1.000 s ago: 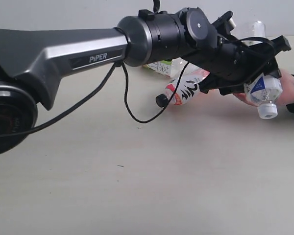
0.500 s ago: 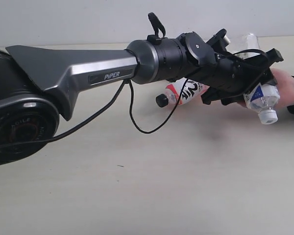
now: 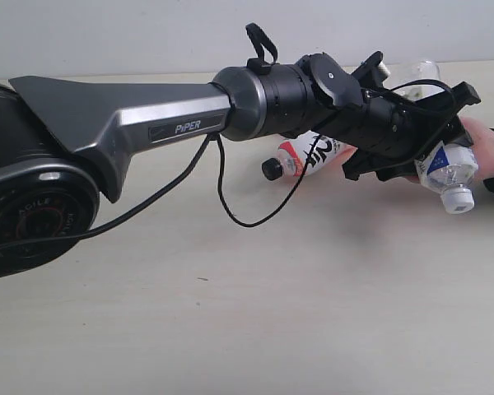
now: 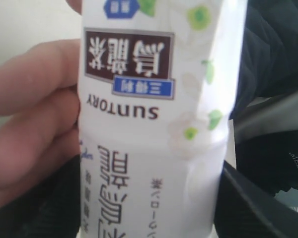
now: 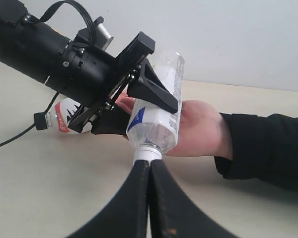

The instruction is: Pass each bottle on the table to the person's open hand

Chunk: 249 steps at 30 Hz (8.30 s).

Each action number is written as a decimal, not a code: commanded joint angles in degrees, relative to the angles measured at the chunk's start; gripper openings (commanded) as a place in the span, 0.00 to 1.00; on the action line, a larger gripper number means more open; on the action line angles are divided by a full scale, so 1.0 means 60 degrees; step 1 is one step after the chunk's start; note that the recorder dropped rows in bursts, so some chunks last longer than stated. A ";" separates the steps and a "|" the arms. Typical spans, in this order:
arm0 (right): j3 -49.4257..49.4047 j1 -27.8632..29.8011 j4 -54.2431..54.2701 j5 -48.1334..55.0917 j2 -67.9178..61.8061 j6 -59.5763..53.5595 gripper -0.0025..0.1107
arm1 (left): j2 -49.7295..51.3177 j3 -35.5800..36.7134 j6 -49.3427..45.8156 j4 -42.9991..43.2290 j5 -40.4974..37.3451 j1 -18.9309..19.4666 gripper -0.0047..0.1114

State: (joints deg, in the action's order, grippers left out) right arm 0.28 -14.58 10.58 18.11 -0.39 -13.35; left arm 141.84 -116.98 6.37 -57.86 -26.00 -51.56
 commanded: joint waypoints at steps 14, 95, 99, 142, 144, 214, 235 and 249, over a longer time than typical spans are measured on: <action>-0.0047 -0.0009 0.0003 -0.0084 0.0065 -0.0002 0.02 | 0.0307 -0.0073 -0.0664 -0.1420 -0.0497 0.0227 0.23; -0.0047 -0.0009 0.0003 -0.0084 0.0065 -0.0002 0.02 | -0.1997 0.0454 -0.6728 0.0636 -0.7326 0.2516 0.04; -0.0047 -0.0009 0.0003 -0.0084 0.0065 -0.0002 0.02 | -0.2014 0.1033 -0.7685 0.0507 -0.7326 0.2844 0.04; -0.0047 -0.0009 0.0003 -0.0084 0.0065 -0.0002 0.02 | -0.8866 0.9542 -0.5979 0.4970 0.1244 0.3456 0.04; -0.0047 -0.0009 0.0003 -0.0084 0.0065 -0.0002 0.02 | -0.9592 1.0338 -0.5979 0.4935 0.1700 0.3456 0.04; 0.4334 -0.0004 0.3199 -0.5607 -0.4770 0.0194 0.02 | -1.6346 1.7933 -0.4983 0.4480 0.5769 0.3456 0.04; 1.6422 -0.0472 0.1067 0.7914 -1.8851 -1.2468 0.05 | -1.6346 1.7933 -0.4983 0.4480 0.5769 0.3456 0.04; 1.6967 -0.2374 -0.0124 0.6476 -2.0255 -1.3497 0.72 | -1.6346 1.7933 -0.4983 0.4480 0.5769 0.3456 0.04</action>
State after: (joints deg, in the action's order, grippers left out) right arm 101.49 -28.43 10.60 58.07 -121.59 -93.80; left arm 44.05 -9.65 -24.00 -30.56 8.44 -30.88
